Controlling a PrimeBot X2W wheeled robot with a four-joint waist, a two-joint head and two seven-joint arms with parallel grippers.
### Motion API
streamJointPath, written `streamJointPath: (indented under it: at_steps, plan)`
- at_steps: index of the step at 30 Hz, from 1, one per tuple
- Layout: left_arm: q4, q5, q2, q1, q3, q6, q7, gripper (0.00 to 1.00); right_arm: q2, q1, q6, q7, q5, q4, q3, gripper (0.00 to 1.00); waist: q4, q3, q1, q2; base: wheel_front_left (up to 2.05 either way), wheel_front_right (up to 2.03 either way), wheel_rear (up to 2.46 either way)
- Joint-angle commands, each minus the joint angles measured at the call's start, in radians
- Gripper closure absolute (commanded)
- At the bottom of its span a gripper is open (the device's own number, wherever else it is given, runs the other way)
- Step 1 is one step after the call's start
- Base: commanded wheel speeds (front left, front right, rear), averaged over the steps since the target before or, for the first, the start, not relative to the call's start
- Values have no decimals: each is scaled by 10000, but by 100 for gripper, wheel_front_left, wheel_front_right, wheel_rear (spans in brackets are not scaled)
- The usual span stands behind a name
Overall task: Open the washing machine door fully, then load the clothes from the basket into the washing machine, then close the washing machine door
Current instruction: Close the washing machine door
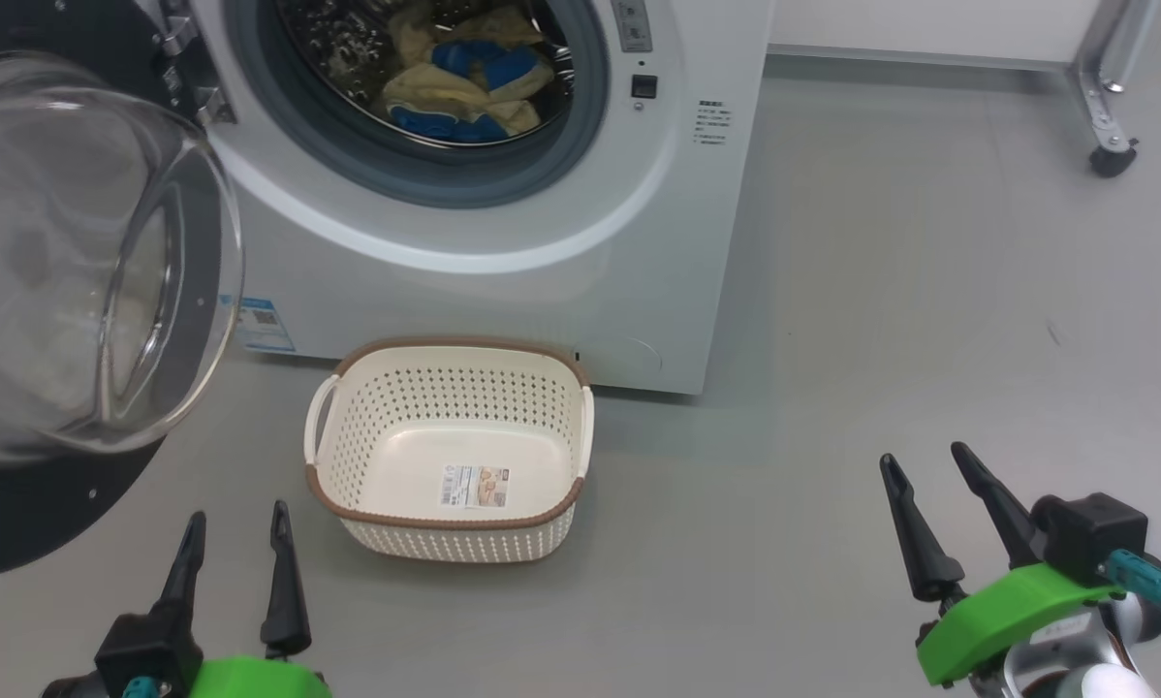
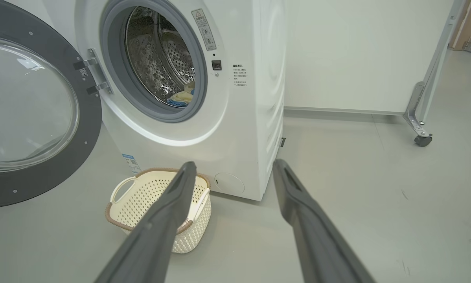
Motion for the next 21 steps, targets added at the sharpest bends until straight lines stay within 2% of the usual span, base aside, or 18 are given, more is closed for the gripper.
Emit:
streamJointPath:
  at_steps: [1,14,21]
  plan:
    - [-355,-14,237,-436,443,69,-83,0,-114,-241,100,26,-54,-382,216,0,407,6,0,0,0,0,0]
    - [-479,-19,268,-471,397,65,-77,0,-93,-317,100,-23,-23,-315,345,0,1858,46,0,0,0,0,0]
    - [-479,-58,281,-427,460,130,-80,0,-64,-388,100,-76,-23,-226,374,0,2236,42,0,0,0,0,0]
